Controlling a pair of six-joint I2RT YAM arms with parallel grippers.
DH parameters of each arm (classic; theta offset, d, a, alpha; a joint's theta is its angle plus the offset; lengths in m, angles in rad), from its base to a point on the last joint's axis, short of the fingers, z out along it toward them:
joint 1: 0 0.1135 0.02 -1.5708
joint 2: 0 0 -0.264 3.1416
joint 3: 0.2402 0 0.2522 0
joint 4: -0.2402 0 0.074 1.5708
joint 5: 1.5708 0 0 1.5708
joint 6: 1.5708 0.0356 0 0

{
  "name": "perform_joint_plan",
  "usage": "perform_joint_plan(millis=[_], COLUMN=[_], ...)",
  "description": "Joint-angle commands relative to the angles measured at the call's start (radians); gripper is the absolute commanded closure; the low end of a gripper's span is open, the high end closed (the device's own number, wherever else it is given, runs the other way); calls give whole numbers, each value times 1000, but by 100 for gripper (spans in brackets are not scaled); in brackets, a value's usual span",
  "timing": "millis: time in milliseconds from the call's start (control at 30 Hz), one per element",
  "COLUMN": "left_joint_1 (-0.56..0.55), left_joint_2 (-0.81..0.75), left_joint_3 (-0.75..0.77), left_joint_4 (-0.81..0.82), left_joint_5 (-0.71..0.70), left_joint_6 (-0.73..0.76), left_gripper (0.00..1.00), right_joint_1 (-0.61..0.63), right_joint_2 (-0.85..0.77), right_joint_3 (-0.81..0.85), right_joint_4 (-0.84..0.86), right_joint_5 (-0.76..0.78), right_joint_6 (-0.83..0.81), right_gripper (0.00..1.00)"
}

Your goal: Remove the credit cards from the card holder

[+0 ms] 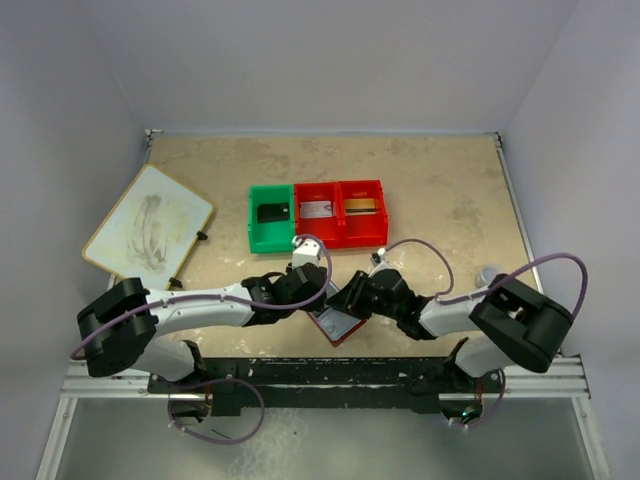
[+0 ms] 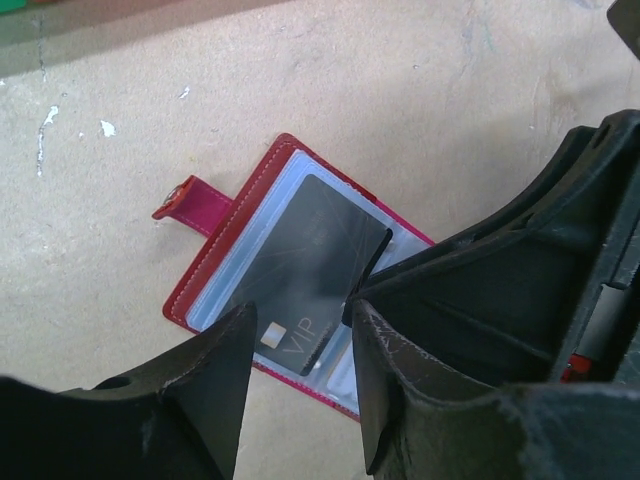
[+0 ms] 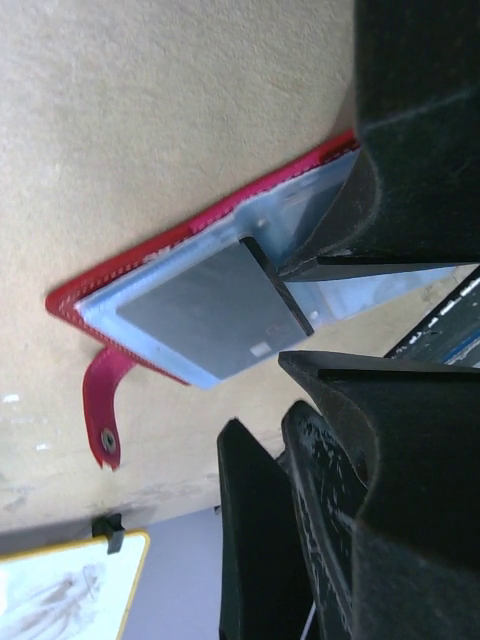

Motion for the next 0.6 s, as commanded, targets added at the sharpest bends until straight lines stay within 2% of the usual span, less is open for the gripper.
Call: perform_joint_plan(millis=[0, 133, 300, 567], left_joint_1=[25, 49, 61, 61], left_joint_2=[16, 38, 76, 157], left_joint_3=[43, 52, 66, 55], left_joint_4=[-9, -5, 2, -53], left_joint_5=[-14, 13, 55, 53], left_joint_6=[34, 56, 84, 97], left_gripper=[60, 60, 62, 74], right_joint_1=[7, 9, 10, 10], right_joint_2=[82, 135, 134, 103], right_joint_3=[-18, -41, -60, -57], right_joint_4=[126, 192, 194, 143], right_joint_5=[6, -6, 8, 22], right_joint_6=[57, 82, 103, 89], right_gripper=[63, 64, 64, 64])
